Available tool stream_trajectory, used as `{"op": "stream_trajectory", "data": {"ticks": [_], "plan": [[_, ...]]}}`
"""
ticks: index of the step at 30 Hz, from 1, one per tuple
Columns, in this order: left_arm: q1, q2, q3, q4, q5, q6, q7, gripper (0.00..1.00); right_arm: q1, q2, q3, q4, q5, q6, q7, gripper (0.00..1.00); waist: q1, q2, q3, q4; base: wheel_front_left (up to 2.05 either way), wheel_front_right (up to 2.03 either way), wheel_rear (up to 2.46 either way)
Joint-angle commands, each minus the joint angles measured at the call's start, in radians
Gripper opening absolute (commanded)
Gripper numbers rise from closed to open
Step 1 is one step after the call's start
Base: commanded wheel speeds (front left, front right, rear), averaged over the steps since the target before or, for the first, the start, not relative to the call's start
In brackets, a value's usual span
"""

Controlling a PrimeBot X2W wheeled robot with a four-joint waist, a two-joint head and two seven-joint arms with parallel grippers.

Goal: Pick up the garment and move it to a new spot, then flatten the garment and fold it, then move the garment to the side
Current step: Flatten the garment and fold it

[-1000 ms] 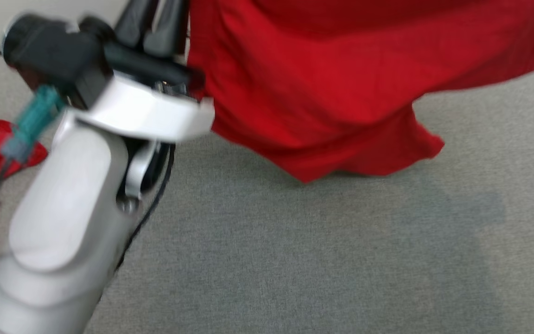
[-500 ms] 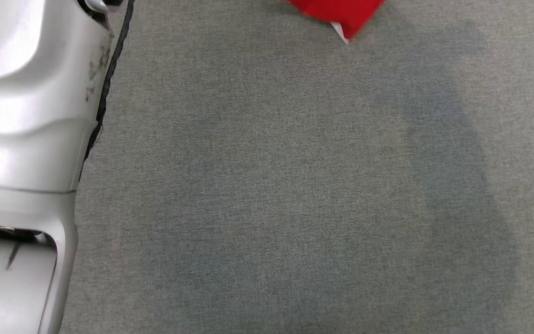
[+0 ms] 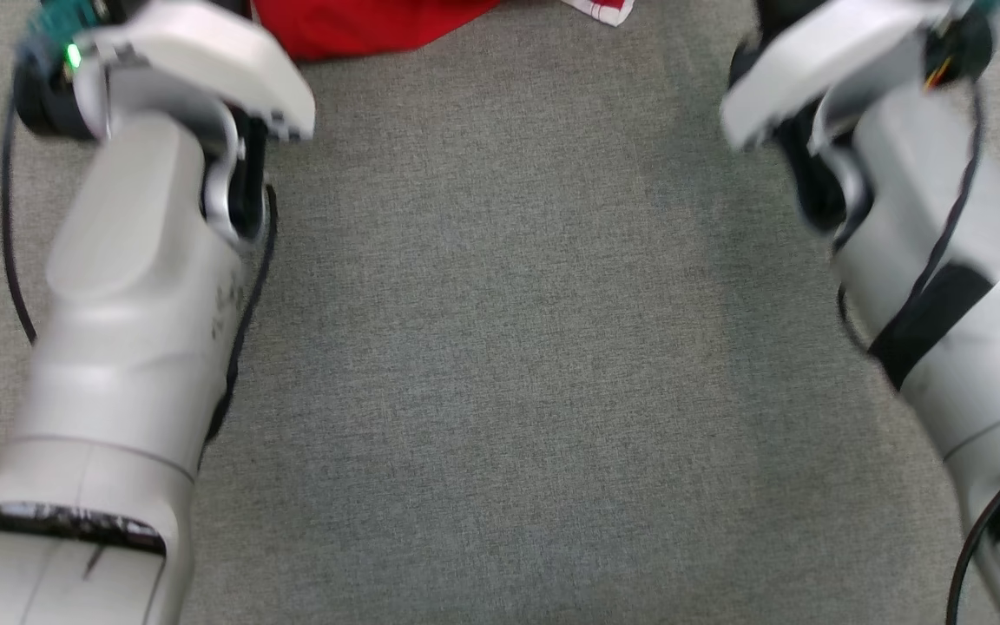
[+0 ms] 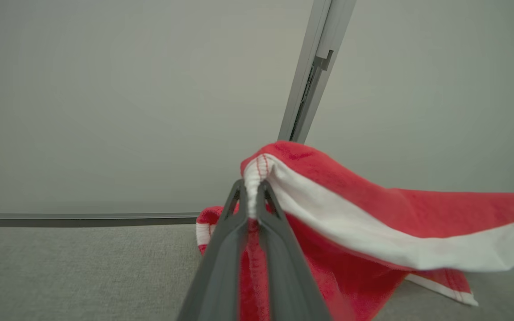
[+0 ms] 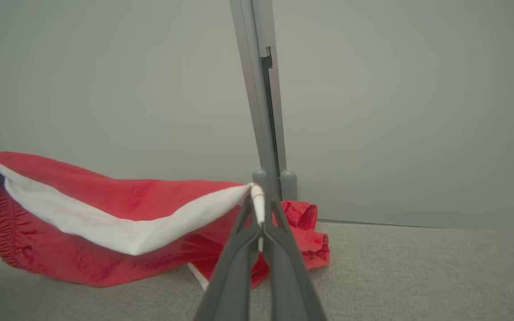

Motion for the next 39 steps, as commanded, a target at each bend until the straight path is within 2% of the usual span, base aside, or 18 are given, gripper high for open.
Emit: {"op": "stream_trajectory", "data": {"ticks": [1,5,9,13,19,28,32,39], "plan": [[0.03,0.001,0.007,0.003,0.004,-0.006,-0.001,0.0,0.035,0.003,0.022,0.015,0.016,0.0,-0.014,0.0,0.0,0.0,-0.004,0.0,0.0,0.0,0.0],[0.149,0.0,0.004,-0.028,-0.009,-0.022,-0.001,0.0,0.16,0.007,0.065,0.041,0.085,0.0,-0.042,0.0,0.0,0.0,-0.024,0.005,0.0,0.0,0.0],[0.285,0.0,-0.01,-0.107,-0.002,-0.018,-0.001,0.0,0.294,-0.011,0.086,0.003,0.138,0.0,-0.052,0.0,0.0,0.0,-0.063,0.007,0.0,0.0,0.0],[0.435,0.001,-0.026,-0.197,0.027,-0.027,-0.001,0.0,0.431,-0.052,0.064,-0.112,0.135,0.0,-0.053,0.0,0.0,0.0,-0.117,0.008,0.0,0.0,0.0],[0.667,0.001,-0.022,-0.314,0.052,-0.029,-0.001,0.0,0.671,-0.115,-0.023,-0.294,0.089,0.0,-0.052,0.0,0.0,0.0,-0.218,0.02,0.0,0.0,0.0],[0.935,0.03,-0.01,-0.463,0.074,-0.016,0.001,0.0,0.979,-0.137,-0.126,-0.502,0.014,0.0,-0.049,0.0,0.0,0.0,-0.338,0.016,0.0,0.0,0.0],[1.057,0.047,-0.018,-0.572,0.066,0.006,0.048,0.0,1.124,-0.129,-0.187,-0.616,-0.031,0.0,0.008,0.0,0.0,0.0,-0.395,0.017,0.0,0.0,0.0],[1.254,0.085,-0.042,-0.825,0.061,0.056,0.189,0.0,1.359,-0.079,-0.34,-0.852,-0.129,0.0,0.172,0.0,0.0,0.0,-0.463,0.025,0.0,0.0,0.0]]}}
